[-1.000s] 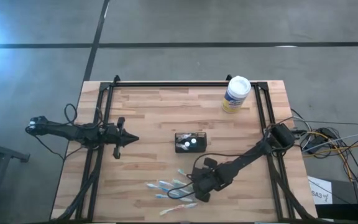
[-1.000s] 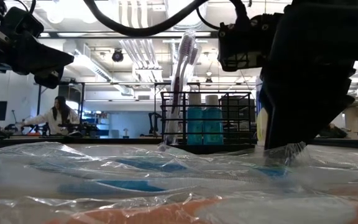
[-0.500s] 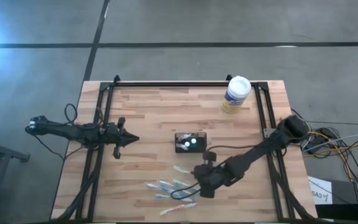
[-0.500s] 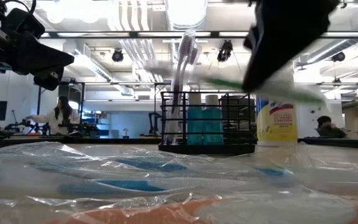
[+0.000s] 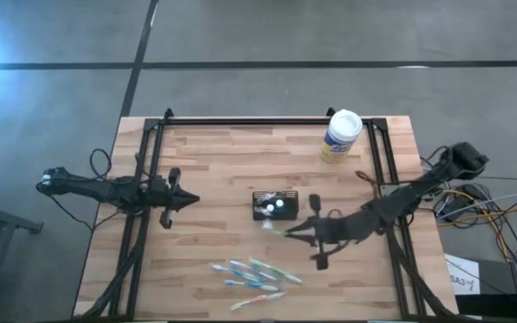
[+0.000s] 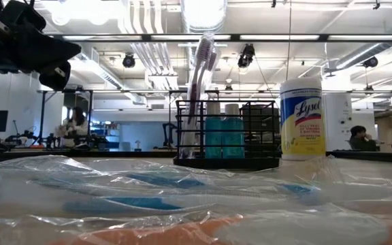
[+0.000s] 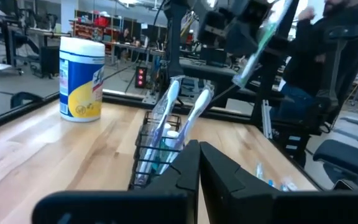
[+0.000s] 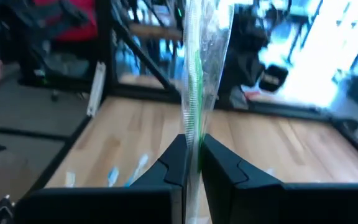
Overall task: Pick & Place toothbrushing station
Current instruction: Put the top green toothbrush into the mesh organizer
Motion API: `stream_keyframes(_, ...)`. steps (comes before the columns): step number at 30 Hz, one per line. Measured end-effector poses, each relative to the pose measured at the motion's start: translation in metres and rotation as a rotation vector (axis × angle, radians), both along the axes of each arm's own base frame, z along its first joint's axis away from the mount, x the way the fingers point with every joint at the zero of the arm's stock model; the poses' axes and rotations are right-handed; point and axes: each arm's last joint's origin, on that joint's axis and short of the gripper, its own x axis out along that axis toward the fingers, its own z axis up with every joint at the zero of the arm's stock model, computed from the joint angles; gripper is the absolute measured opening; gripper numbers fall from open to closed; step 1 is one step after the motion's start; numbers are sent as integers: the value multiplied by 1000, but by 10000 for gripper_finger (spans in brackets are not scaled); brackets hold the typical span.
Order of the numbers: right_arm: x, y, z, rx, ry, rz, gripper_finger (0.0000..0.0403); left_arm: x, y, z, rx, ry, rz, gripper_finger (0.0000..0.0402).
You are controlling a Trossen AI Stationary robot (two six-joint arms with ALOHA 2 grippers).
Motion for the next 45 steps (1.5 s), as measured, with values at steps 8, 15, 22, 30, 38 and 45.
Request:
stream_keyframes(8,-41,-25,-41,64,-213,2,23,0,0,5,27,-54,1,6)
stream_keyframes(15,-64,-38,-74,78,-269,-7,23,1,4,31,-36,-138,147,5)
stream_keyframes(22,-71,-43,-77,76,-309,-10,23,24,-2,77,-1,-169,131,5)
stream_keyframes(30,-68,-41,-71,46,-325,-11,23,90,-16,115,108,-96,126,17)
stream_keyframes(38,-65,-39,-69,16,-317,-9,23,170,-36,153,183,-45,28,108)
stream_keyframes(45,-65,-41,-69,-25,-318,-17,23,221,-44,173,182,-65,29,181)
